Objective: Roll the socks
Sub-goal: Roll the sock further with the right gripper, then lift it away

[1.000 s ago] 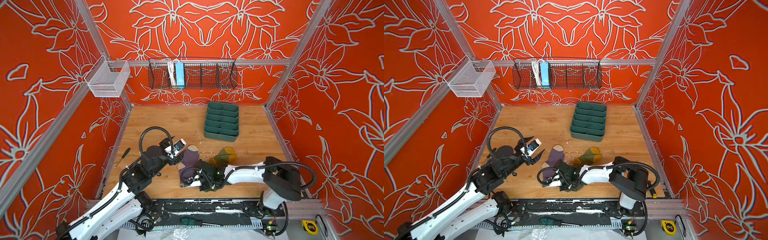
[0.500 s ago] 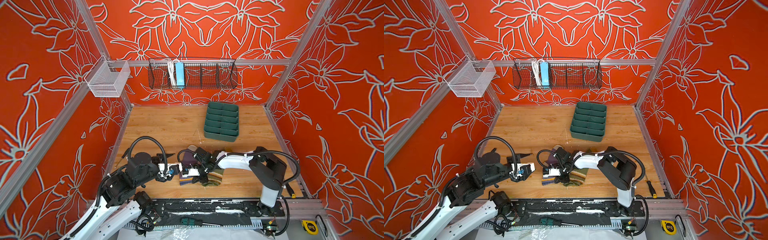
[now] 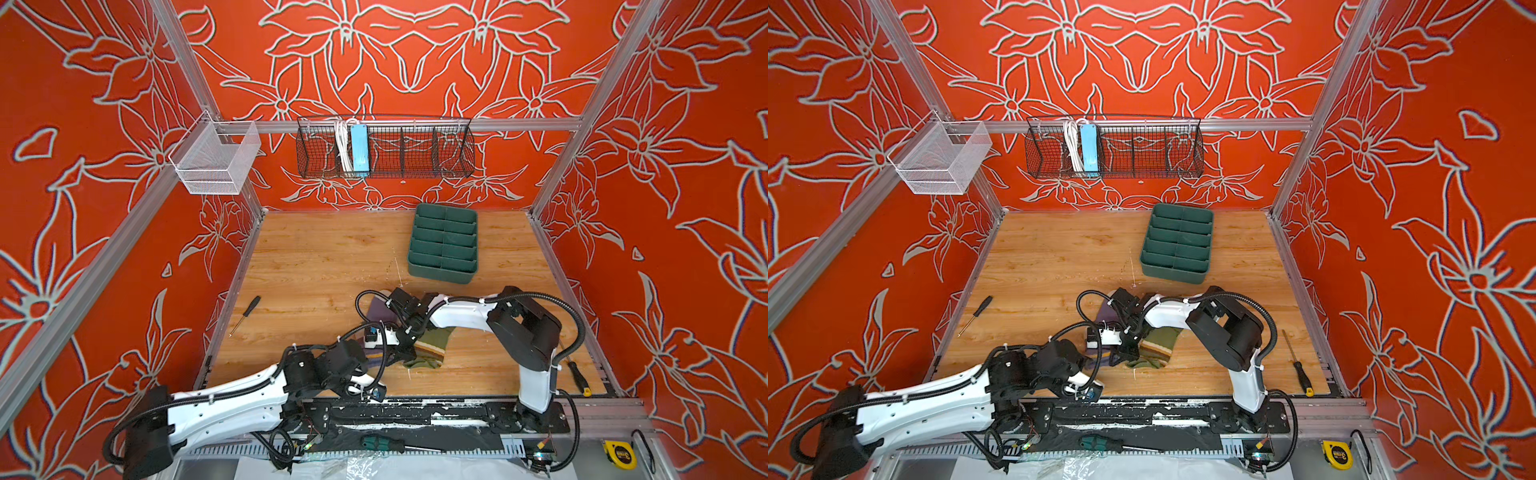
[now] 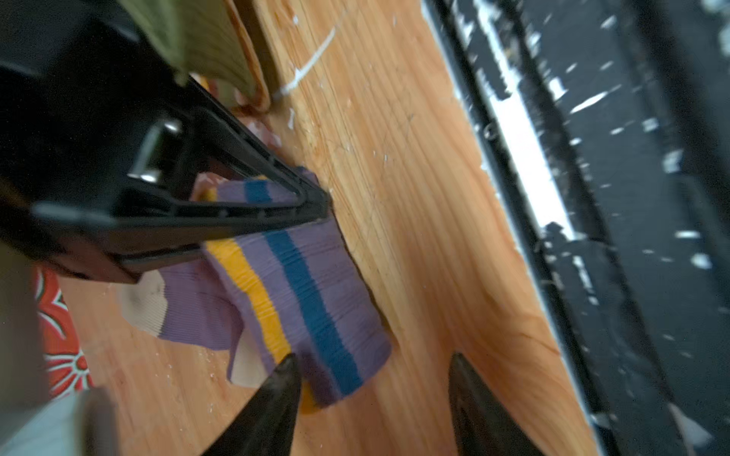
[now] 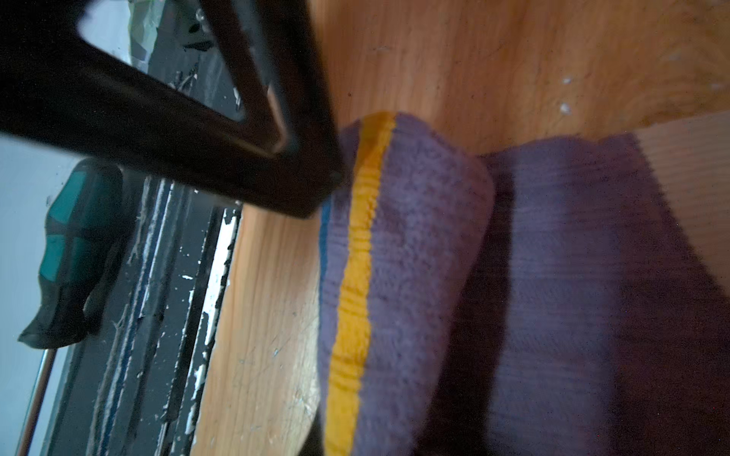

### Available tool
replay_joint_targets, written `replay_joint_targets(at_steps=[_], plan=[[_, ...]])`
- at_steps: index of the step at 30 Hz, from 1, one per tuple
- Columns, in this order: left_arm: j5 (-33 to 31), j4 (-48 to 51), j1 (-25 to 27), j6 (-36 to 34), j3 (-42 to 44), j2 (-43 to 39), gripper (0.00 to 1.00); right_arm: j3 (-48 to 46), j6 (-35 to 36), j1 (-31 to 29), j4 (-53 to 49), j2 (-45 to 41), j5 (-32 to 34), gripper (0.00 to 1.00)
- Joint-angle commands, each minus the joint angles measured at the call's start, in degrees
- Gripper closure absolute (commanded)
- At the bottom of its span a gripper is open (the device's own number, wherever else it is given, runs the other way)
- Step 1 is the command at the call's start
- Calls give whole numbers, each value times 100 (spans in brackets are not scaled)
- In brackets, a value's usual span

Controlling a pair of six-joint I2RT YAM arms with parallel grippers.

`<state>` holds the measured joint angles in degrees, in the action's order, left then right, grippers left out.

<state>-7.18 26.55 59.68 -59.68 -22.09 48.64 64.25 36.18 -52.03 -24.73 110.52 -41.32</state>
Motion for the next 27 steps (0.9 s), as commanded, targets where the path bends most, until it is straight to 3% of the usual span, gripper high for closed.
replay_joint_targets(at_steps=[1, 6, 13, 15, 19, 22, 27], plan=[[-455, -1288, 28, 248, -74, 484, 42, -169, 197, 122, -334, 315, 600, 100], [-551, -1624, 27, 593, -77, 1040, 45, -279, 161, 142, -184, 276, 577, 100], [-554, -1676, 26, 711, -51, 1370, 57, -382, 61, 158, 48, 214, 546, 100], [-606, -1746, 26, 701, -26, 1458, 64, -414, 29, 162, 98, 178, 546, 100], [-646, -1755, 26, 578, 33, 1551, 89, -568, -9, 189, 222, -24, 717, 100], [-603, -1755, 27, 520, 98, 1546, 100, -812, -15, 213, 410, -318, 917, 84], [-573, -1542, 26, 461, 90, 1502, 100, -1185, -70, 221, 653, -861, 1290, 68]])
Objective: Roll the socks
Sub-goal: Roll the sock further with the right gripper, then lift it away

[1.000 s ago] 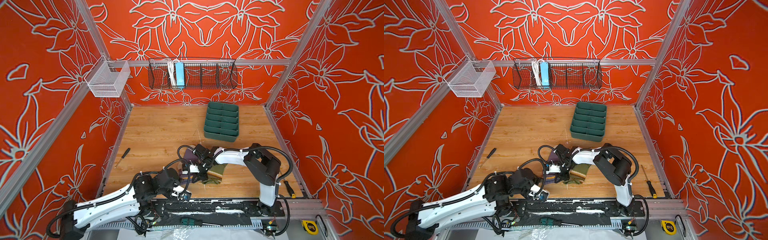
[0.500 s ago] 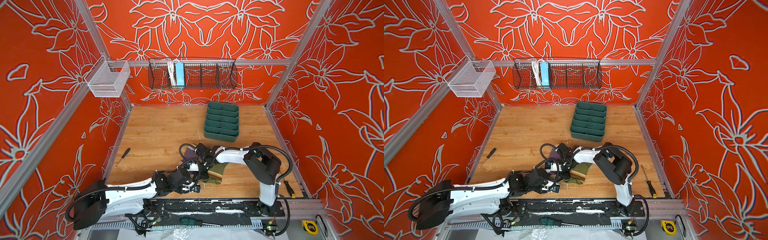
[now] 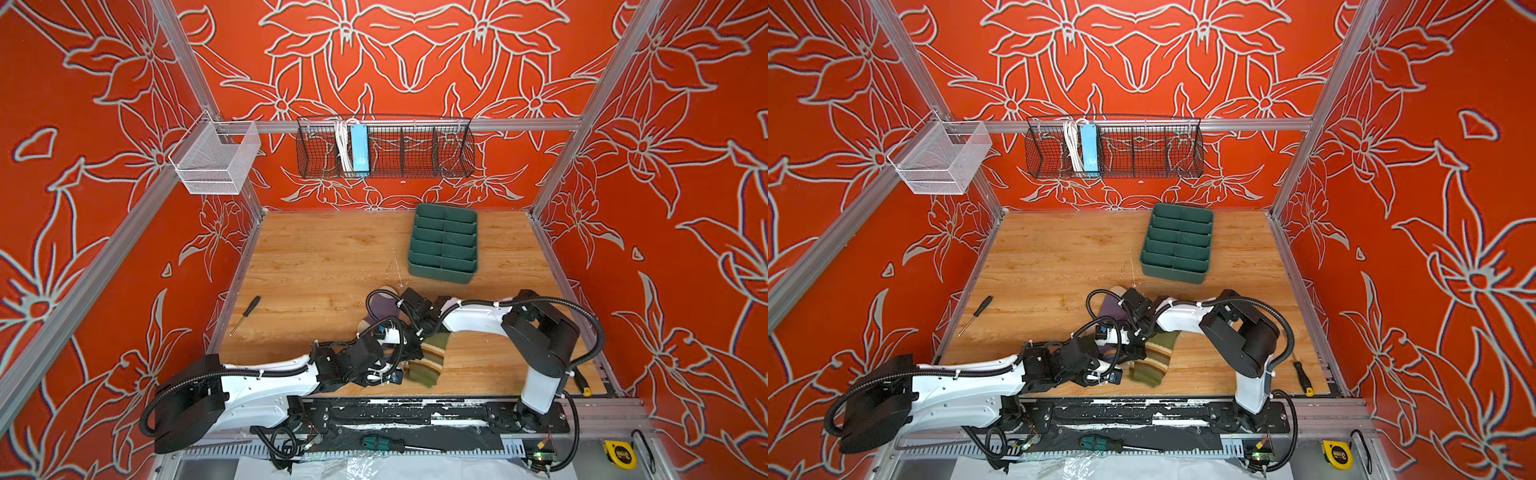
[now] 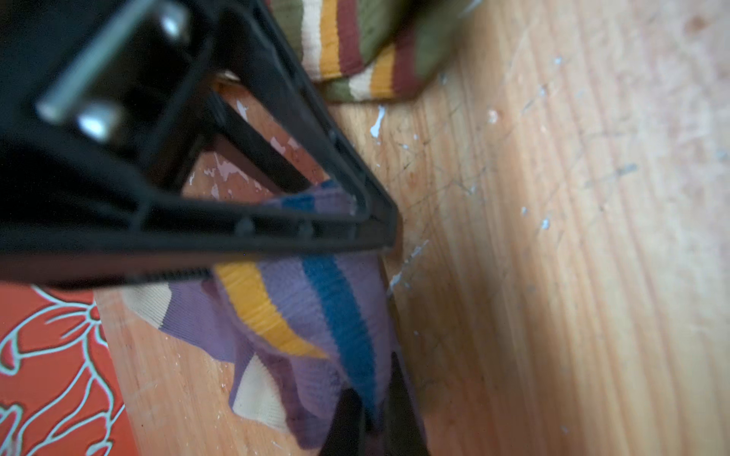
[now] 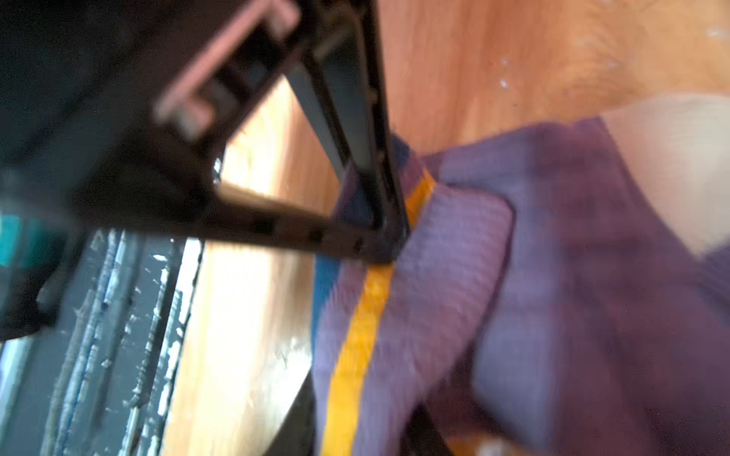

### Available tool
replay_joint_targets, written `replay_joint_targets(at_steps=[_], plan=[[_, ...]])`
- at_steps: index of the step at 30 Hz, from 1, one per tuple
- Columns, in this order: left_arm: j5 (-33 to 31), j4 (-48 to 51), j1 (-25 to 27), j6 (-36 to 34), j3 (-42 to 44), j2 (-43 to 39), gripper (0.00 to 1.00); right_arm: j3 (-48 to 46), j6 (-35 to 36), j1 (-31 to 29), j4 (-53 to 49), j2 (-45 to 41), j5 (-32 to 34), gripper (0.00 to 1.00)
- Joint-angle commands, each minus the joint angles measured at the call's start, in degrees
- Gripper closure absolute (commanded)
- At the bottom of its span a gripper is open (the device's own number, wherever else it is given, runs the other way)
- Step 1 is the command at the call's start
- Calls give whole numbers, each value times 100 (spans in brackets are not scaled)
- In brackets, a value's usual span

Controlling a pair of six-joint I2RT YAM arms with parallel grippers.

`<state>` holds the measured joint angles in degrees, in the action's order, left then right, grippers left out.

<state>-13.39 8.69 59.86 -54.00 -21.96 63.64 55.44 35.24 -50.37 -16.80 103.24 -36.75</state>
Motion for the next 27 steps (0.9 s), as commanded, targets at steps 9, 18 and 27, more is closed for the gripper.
replay_joint_targets(at_steps=[9, 18, 27], plan=[[302, 248, -71, -365, 100, 124, 100, -973, -249, 216, 625, -1375, 1408, 62], [1030, 550, -938, -395, -546, 669, 100, -2066, -1350, 802, 3836, -2873, 4291, 50], [1109, 792, -1265, -538, -1084, 1251, 100, -937, -2808, 1029, 2483, -2760, 4610, 47]])
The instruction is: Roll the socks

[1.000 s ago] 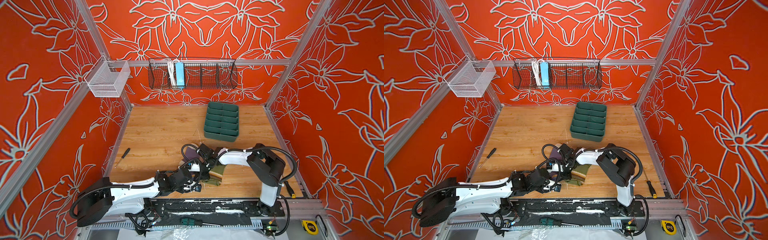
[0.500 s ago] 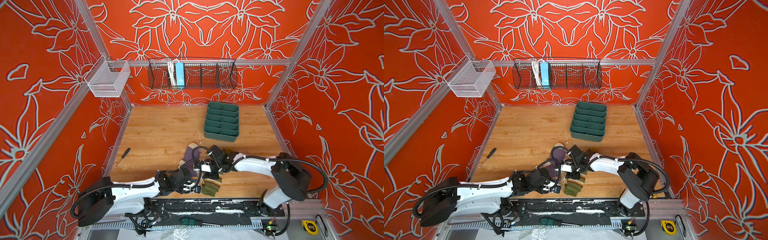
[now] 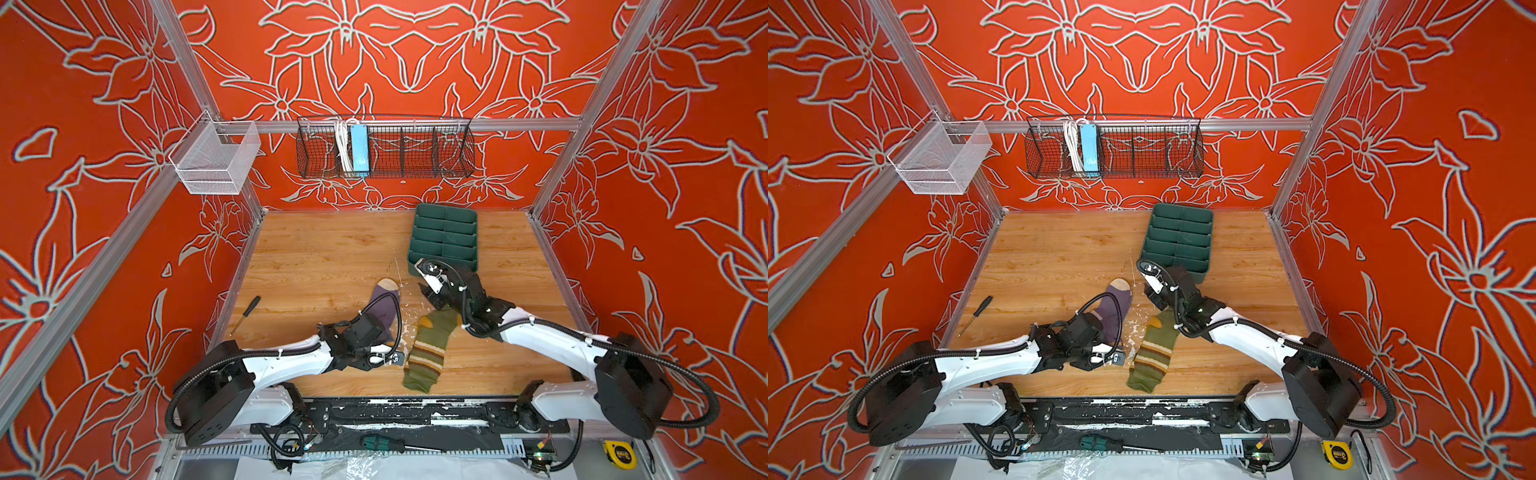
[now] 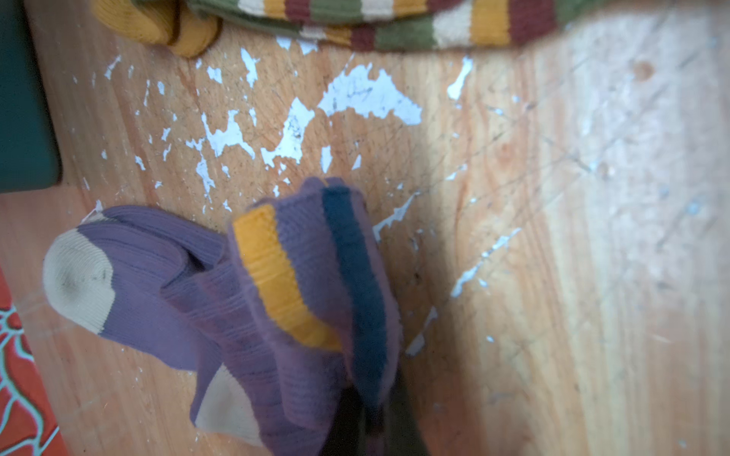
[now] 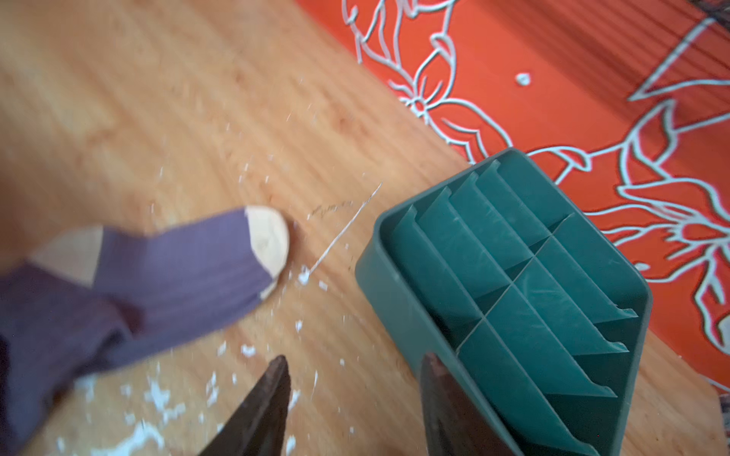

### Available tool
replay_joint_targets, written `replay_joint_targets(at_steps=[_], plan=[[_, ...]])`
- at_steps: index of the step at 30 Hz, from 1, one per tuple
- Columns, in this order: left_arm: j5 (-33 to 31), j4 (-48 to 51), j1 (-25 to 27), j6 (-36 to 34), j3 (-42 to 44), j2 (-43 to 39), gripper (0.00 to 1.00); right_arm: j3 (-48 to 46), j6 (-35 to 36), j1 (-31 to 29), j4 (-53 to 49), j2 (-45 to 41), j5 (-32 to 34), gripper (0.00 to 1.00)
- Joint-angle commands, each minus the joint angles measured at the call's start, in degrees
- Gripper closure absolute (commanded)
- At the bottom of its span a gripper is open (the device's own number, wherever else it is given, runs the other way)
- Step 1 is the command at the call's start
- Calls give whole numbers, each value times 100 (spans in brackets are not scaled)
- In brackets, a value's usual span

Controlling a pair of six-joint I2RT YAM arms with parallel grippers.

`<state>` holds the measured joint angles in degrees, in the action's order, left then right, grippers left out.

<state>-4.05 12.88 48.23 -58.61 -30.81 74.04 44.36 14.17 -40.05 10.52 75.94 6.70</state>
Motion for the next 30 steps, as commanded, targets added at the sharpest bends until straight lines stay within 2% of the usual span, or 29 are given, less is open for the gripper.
replay_joint_targets(at_steps=[1, 4, 6, 8, 10, 12, 14, 17, 21, 23, 25, 28, 30], plan=[[134, 347, -116, -18, -270, 281, 100, 59, -808, 0, -50, -181, 392, 47], [215, 433, -159, -10, -431, 391, 100, -380, -1055, 6, 976, -789, 666, 43], [451, 737, -236, 12, -611, 463, 100, -556, -1075, 6, 1275, -1137, 487, 39], [673, 1045, -345, 70, -828, 568, 100, -629, -548, 6, 1151, -1367, -204, 39], [980, 1382, -512, 154, -1069, 692, 100, -644, 432, -9, 565, -1465, -1129, 39], [1221, 1544, -710, 213, -1213, 837, 100, -662, 945, -72, 11, -1561, -1421, 38], [1223, 1559, -878, 279, -1319, 1017, 100, -844, 1541, -247, -223, -1751, -1397, 37], [1476, 1765, -1161, 318, -1554, 1310, 100, -1178, 2962, -769, -521, -2048, -1340, 34], [1843, 2061, -1414, 471, -1902, 1638, 100, -1427, 4777, -1758, -879, -1919, -386, 34], [2014, 2162, -1493, 528, -1999, 1748, 100, -1653, 5474, -2287, -596, -1808, 126, 34], [2148, 2269, -1554, 562, -2086, 1860, 100, -1830, 5861, -2719, -395, -1726, 230, 35], [2368, 2421, -1626, 596, -2231, 1973, 100, -1972, 5747, -3224, 101, -1281, 336, 36], [2397, 2485, -1656, 622, -2315, 2039, 100, -2009, 5649, -3261, 736, -719, 326, 36]])
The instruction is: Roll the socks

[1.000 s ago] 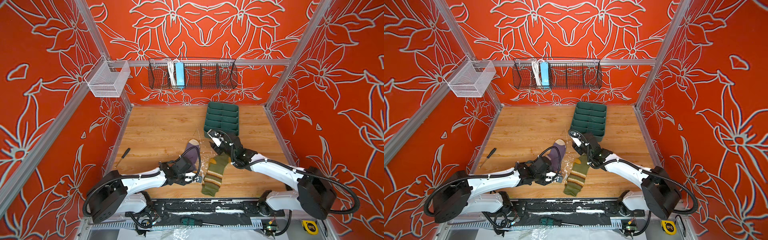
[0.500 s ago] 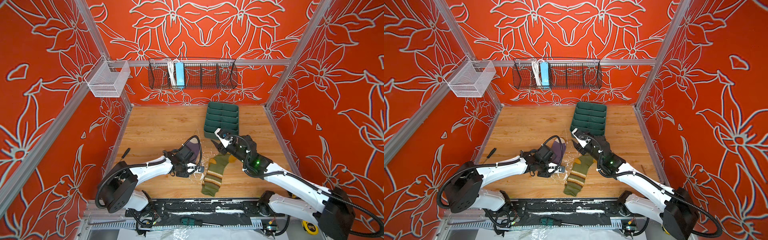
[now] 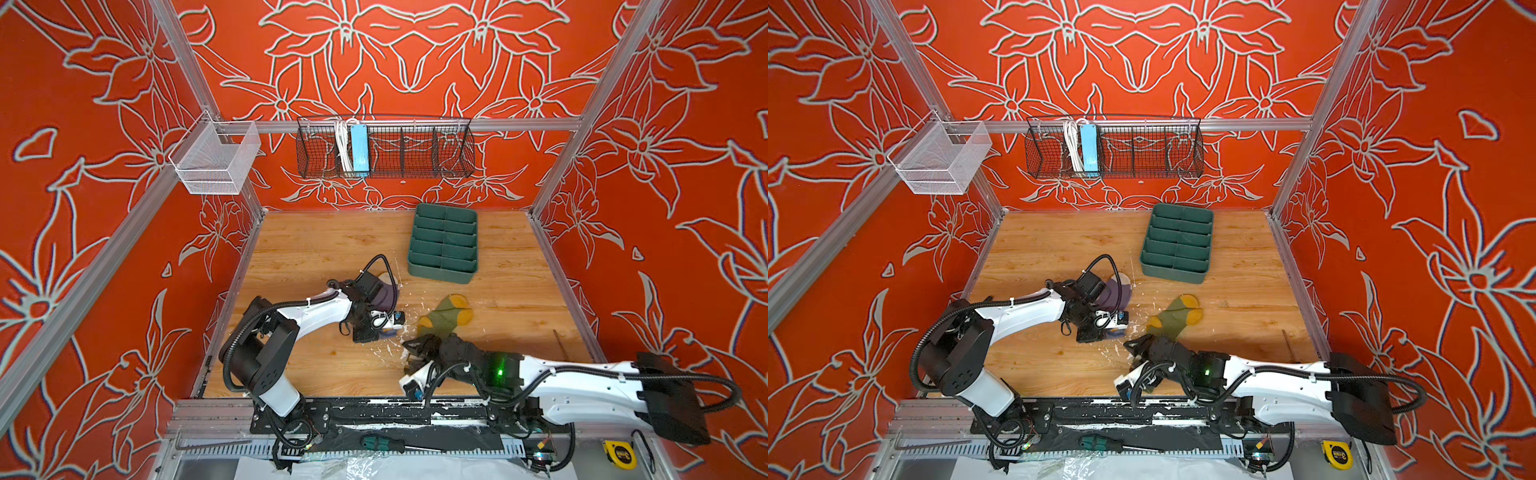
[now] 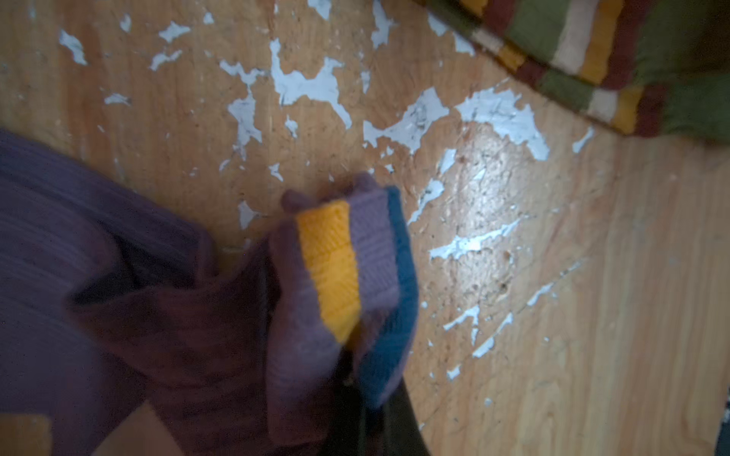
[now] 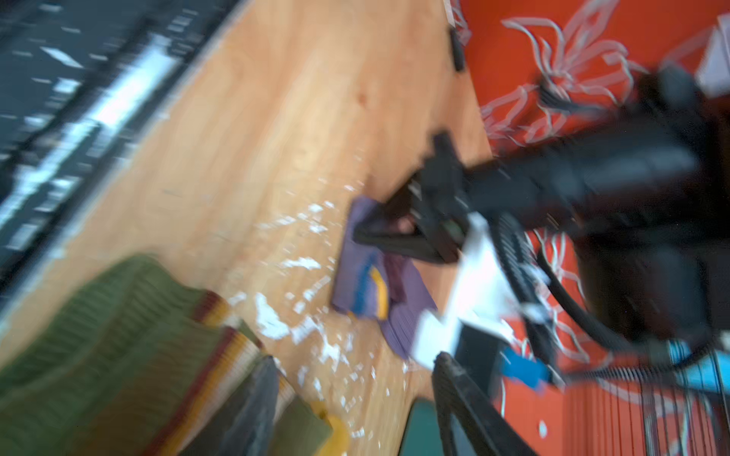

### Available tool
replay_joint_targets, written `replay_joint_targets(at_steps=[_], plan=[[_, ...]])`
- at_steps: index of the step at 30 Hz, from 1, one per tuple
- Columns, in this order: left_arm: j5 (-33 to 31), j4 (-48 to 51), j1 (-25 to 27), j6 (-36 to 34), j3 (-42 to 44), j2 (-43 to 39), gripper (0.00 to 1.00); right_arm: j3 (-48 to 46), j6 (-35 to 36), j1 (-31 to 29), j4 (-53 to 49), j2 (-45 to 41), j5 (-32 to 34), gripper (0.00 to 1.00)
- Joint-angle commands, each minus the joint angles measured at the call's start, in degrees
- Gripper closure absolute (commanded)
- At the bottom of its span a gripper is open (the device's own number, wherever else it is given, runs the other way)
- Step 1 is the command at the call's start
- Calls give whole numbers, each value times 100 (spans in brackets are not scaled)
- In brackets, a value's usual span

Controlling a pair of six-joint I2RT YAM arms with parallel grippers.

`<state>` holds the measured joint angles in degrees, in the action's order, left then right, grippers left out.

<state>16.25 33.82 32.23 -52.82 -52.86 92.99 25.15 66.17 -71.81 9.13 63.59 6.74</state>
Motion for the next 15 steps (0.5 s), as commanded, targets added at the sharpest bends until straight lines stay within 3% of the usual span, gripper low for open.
replay_joint_targets(at_steps=[1, 5, 8, 15], plan=[[393, 428, -63, 44, -140, 164, 100, -46, 382, -79, 1266, 844, 415, 36], [448, 485, -85, 41, -164, 127, 100, 315, 238, 123, 3191, 2506, 824, 37], [466, 465, -85, 59, -90, 4, 100, 559, 177, 320, 3859, 3252, 925, 37], [425, 285, -103, 22, 204, -346, 100, 458, 224, 465, 3599, 3131, 679, 37]])
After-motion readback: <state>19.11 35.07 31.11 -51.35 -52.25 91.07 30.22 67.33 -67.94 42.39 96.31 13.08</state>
